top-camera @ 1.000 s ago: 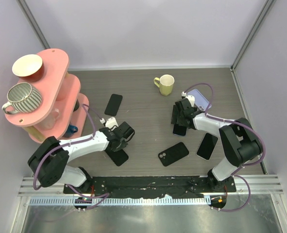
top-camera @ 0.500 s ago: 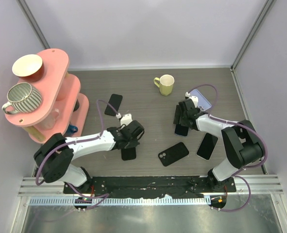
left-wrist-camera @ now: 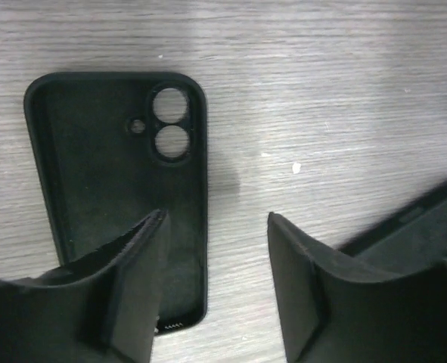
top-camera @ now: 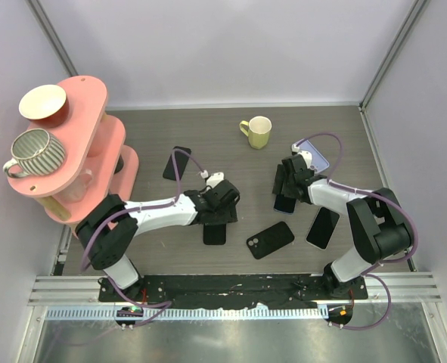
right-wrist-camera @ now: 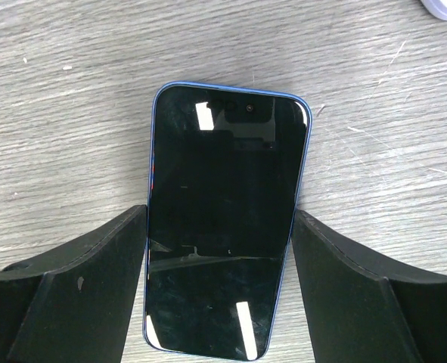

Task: Put the phone into the phone case

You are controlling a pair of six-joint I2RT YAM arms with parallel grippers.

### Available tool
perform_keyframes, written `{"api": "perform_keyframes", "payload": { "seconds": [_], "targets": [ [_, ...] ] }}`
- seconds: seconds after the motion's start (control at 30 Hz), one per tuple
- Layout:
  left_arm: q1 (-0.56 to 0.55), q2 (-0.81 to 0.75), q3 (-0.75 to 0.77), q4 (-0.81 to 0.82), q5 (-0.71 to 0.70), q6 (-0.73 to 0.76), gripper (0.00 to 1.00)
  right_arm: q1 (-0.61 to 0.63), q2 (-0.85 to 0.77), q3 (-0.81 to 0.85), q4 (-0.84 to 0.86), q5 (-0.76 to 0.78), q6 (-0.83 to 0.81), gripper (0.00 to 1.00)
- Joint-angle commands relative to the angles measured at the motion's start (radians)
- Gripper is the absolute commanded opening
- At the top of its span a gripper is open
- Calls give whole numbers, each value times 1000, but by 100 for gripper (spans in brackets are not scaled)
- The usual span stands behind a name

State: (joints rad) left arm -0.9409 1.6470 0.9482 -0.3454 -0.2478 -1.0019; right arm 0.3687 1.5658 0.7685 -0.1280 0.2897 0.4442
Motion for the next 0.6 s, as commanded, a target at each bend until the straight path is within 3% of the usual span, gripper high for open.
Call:
{"api": "perform_keyframes", "payload": {
  "seconds": [0.0, 0.03, 0.17, 0.37, 0.57],
  "targets": [
    [-4, -103, 76, -42, -23, 49, 70, -5, -32, 54, 10, -30, -5, 61],
    [-4, -127, 86, -61, -40, 58, 84, -5, -26, 60, -2, -37, -9, 61],
    [4, -217, 170, -167, -131, 172, 98, -5, -24, 83, -25, -70, -16, 60],
    [50, -328, 242, -224, -261, 461, 100, -5, -6, 146, -88, -150, -30, 57],
    [56, -429, 123, -143, -324, 594, 99, -4, -4, 170, -85, -276, -33, 51]
  ]
}}
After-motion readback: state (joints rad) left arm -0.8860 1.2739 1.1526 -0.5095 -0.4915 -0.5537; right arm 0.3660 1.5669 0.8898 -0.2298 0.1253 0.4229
